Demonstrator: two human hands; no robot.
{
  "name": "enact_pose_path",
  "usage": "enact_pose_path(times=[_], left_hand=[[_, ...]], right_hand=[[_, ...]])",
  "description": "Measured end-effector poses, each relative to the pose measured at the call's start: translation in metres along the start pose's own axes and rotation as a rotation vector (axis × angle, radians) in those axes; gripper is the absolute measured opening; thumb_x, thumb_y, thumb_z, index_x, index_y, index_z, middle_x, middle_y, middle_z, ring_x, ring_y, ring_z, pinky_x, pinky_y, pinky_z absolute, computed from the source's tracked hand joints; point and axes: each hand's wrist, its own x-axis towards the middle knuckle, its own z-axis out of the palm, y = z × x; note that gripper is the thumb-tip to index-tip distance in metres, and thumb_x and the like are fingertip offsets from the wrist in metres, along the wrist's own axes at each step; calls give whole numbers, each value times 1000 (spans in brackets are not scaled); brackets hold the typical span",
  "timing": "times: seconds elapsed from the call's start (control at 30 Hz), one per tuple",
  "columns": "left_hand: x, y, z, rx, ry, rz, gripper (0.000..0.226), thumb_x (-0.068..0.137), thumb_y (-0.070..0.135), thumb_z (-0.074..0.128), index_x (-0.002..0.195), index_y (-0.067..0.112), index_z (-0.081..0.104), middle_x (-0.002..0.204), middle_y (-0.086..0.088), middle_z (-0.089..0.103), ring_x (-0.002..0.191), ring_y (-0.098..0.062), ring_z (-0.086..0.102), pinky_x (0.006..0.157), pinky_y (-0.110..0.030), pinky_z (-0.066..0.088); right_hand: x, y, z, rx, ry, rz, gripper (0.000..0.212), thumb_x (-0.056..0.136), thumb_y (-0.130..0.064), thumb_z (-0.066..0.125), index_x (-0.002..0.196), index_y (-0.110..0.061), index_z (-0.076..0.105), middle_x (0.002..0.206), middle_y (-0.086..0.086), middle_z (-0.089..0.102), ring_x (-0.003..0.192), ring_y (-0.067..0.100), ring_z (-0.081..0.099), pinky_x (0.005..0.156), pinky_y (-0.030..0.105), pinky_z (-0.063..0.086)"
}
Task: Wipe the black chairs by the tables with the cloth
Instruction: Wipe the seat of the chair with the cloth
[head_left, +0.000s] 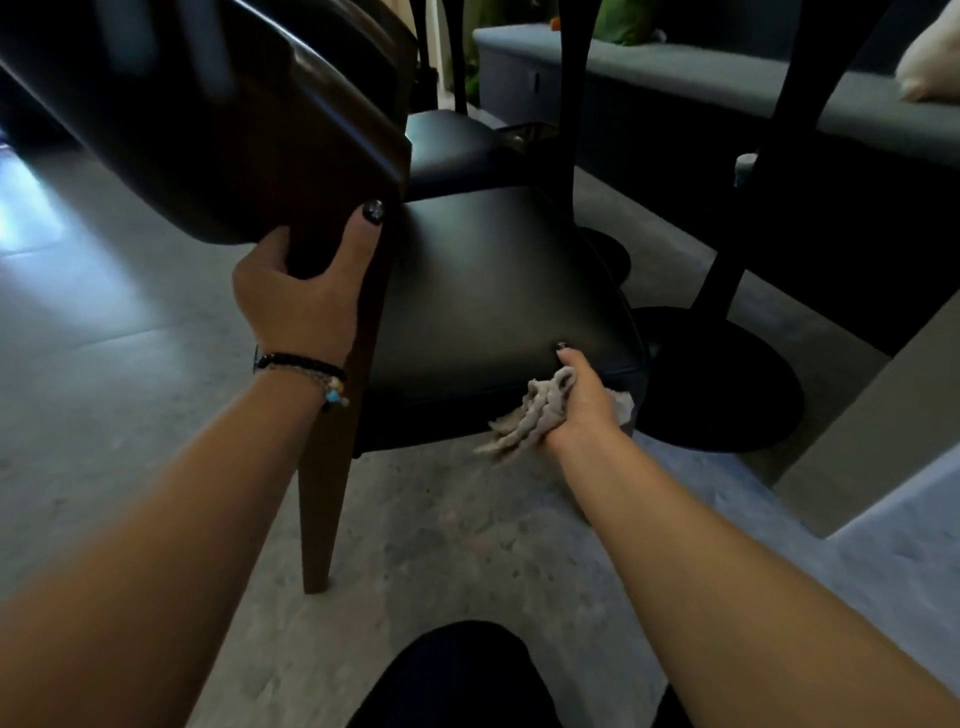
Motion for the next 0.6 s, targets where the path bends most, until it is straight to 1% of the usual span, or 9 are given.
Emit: enact_pose_path(times=[0.07,0.1,0.13,0.2,0.27,0.4,0.47,0.53,0.6], left_hand=[[-5,6,8,28,-9,0,40,72,70,65,67,31,58,67,2,61,66,-21,60,62,-45,50],[-8,9,13,36,-12,-1,41,72,69,65,65,29,58,65,2,60,63,-20,59,58,-41,48],[-11,12,18,29,-11,-7,42,71,68,66,62,28,55,61,8,57,59,-13,55,52,-36,44],[-16,19,28,20,0,-27,44,69,66,67,54,30,46,50,17,46,52,-1,44,48,-17,31],[-23,26,40,18,-11,-41,47,67,65,68,51,32,40,45,19,44,47,1,42,46,-9,26],[-37,36,64,38,-23,-107,51,62,74,65,50,30,44,48,20,48,48,2,47,45,-10,29],[-42,35,72,54,-42,-121,49,61,78,63,54,32,48,51,20,50,50,3,50,47,-9,31],[-46,33,75,57,-45,-98,50,63,79,62,59,30,52,53,17,53,52,2,53,47,-15,38],[-48,33,75,43,-34,-87,48,65,78,62,67,30,57,60,15,61,58,2,59,51,-25,51]], right_hand=[[6,-6,-2,-6,-2,-37,49,95,-38,51,55,-11,55,49,2,59,53,16,56,50,22,44],[10,-10,-5,-15,-4,-48,58,95,-38,51,45,-11,58,48,3,58,45,16,56,47,19,45],[13,-14,-8,-20,7,-51,63,94,-39,51,37,-11,56,47,3,56,41,18,53,46,18,44],[17,-24,-13,-42,58,-48,56,90,-40,54,46,-7,50,48,5,48,46,20,45,52,22,38],[20,-35,-19,-24,104,-50,48,88,-41,56,57,-7,44,49,5,42,45,18,41,51,22,35],[21,-56,-30,-30,123,-37,48,88,-45,55,60,-7,43,50,6,42,43,19,43,56,25,38],[22,-60,-34,-37,142,-60,47,88,-47,56,64,-8,44,60,6,45,53,20,47,67,29,44],[22,-62,-39,-44,111,-43,46,90,-49,55,68,-10,45,71,6,46,65,21,49,83,37,45],[19,-61,-46,-75,124,-68,39,93,-45,55,74,-12,47,79,6,50,70,19,52,88,36,45]])
